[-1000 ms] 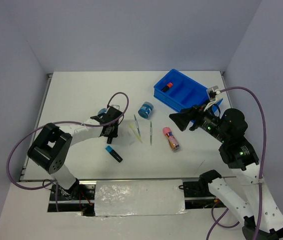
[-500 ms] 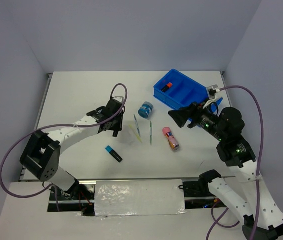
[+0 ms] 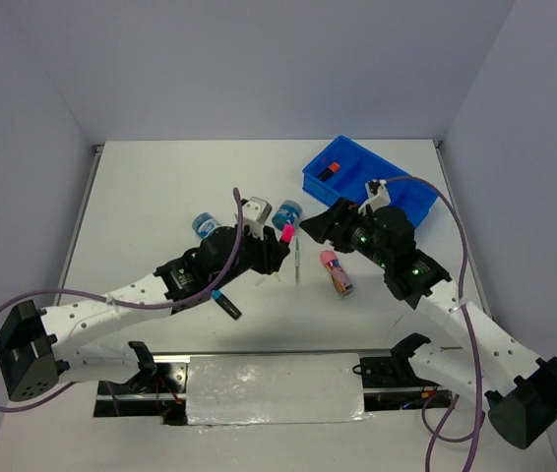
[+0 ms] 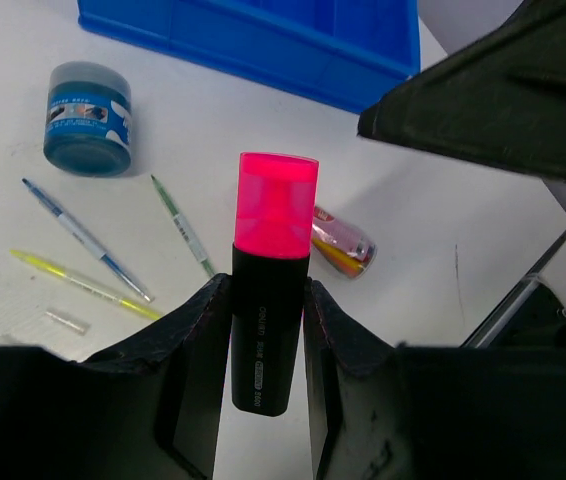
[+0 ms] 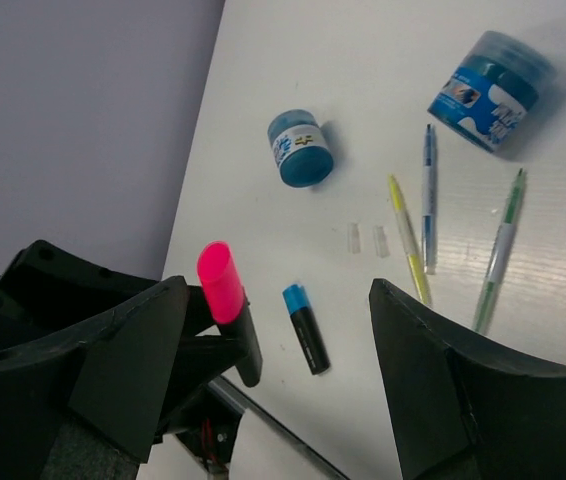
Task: Sort the stationery into containers
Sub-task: Pick up the pen from the center of the board, then place the pen in the storage box.
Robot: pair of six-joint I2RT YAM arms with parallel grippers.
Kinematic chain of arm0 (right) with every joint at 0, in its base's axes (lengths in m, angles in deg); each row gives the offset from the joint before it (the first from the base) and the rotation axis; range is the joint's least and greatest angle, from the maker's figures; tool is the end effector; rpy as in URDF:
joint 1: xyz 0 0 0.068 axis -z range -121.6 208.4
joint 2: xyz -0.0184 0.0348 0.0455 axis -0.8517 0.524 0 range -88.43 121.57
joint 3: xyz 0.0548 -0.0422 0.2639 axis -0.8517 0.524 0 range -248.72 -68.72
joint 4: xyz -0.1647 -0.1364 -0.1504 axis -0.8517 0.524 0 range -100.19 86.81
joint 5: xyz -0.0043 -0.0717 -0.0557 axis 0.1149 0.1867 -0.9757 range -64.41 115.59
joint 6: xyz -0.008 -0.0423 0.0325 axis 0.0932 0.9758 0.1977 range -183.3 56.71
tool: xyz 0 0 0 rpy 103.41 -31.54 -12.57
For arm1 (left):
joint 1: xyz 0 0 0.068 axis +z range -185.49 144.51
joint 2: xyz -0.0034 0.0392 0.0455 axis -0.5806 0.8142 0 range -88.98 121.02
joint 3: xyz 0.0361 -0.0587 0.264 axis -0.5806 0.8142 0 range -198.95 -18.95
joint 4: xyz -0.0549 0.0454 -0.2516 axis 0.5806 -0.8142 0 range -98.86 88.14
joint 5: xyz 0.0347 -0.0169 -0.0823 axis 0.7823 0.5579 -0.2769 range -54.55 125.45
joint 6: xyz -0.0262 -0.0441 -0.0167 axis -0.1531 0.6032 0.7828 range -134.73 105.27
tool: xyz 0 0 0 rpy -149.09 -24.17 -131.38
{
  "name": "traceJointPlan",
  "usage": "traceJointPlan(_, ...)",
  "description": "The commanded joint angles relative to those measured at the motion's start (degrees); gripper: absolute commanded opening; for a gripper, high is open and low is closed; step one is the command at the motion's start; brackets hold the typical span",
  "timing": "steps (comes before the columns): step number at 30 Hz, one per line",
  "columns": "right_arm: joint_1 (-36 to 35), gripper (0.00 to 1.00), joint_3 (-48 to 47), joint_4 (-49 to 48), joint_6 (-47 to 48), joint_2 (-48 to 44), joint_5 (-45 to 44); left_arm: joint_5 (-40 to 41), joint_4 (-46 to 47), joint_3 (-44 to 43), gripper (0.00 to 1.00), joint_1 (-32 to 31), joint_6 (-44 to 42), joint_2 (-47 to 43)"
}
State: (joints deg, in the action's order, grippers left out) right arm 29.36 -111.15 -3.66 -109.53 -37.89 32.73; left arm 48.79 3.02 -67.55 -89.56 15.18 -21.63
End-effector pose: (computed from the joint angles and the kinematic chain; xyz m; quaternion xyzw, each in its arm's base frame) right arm 0.1805 0.1053 0.3145 0.0805 0.7867 0.4116 0.4531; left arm 0.1682 -0.2179 0.3092 0.0936 0.7797 -0.3417 0.5163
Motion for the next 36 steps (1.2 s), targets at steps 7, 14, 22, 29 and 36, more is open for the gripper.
traceJointPlan(7,-7.08,0.8,-3.44,-6.35,-1.75,4.03,-6.96,2.65,5.58,-5.1,0.0,-1.75,-2.66,3.57)
traceJointPlan(14,-9.46,0.73,-4.06,-6.26,-1.49,7.11,-8.98,2.04,6.1,-5.02,0.0,-1.75,-3.1,2.7)
traceJointPlan(22,-11.22,0.05,-6.52,-10.47,1.32,11.86,-8.1,-0.24,5.22,-5.63,0.05,-1.83,-3.19,3.84)
traceJointPlan(29,-9.56,0.01,-7.3,-11.82,5.54,12.82,-13.63,5.8,-2.84,-9.03,0.99,-1.75,-0.56,5.59)
traceJointPlan(36,3.89,0.01,-15.12,-7.06,7.66,20.63,-19.17,22.85,-34.13,-19.51,0.99,-1.66,16.28,9.29)
